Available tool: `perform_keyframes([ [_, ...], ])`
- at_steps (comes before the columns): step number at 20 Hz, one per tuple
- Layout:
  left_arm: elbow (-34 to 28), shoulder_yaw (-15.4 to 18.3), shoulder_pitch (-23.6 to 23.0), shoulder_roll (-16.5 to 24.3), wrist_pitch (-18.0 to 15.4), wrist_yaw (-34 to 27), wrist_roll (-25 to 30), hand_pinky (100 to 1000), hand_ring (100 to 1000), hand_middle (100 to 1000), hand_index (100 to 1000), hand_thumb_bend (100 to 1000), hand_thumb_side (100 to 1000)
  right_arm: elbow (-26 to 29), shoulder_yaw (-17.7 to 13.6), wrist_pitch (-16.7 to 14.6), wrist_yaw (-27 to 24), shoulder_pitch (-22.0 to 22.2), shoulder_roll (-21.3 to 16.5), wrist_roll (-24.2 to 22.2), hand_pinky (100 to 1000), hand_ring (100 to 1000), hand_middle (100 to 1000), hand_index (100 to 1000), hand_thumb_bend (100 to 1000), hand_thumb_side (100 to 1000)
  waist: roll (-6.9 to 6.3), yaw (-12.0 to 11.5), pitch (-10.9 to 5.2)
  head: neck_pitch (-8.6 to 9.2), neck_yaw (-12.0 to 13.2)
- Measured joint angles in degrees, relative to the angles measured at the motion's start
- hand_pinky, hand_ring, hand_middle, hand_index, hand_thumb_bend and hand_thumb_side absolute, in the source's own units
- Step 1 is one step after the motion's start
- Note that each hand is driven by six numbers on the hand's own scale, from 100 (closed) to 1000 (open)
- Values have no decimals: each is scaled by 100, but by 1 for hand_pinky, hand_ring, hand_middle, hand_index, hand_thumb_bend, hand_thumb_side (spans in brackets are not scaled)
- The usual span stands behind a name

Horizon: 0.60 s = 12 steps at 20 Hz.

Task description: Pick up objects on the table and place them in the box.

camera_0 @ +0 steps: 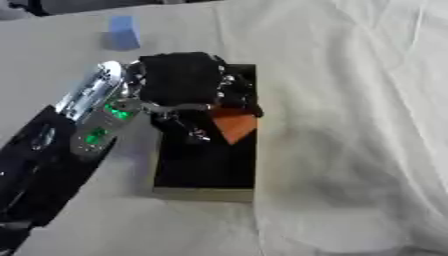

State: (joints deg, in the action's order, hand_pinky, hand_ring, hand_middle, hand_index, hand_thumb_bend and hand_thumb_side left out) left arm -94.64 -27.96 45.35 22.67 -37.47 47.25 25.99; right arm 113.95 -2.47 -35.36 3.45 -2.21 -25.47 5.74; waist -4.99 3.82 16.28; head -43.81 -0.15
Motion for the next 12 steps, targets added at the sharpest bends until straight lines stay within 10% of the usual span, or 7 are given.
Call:
perform_keyframes([
  [6, -76, 22, -43, 95, 72, -34, 72, 645, 774, 802, 845, 388, 100, 0, 1, 0, 0, -1, 0, 0, 874, 918, 585, 862, 100, 661, -1, 9, 0, 0, -1],
  [12, -111, 35, -58, 113, 116, 54, 116, 830, 913, 915, 894, 606, 289, 0, 1, 1, -4, -4, 1, -1, 874, 917, 584, 862, 100, 661, -1, 19, -3, 0, -1],
])
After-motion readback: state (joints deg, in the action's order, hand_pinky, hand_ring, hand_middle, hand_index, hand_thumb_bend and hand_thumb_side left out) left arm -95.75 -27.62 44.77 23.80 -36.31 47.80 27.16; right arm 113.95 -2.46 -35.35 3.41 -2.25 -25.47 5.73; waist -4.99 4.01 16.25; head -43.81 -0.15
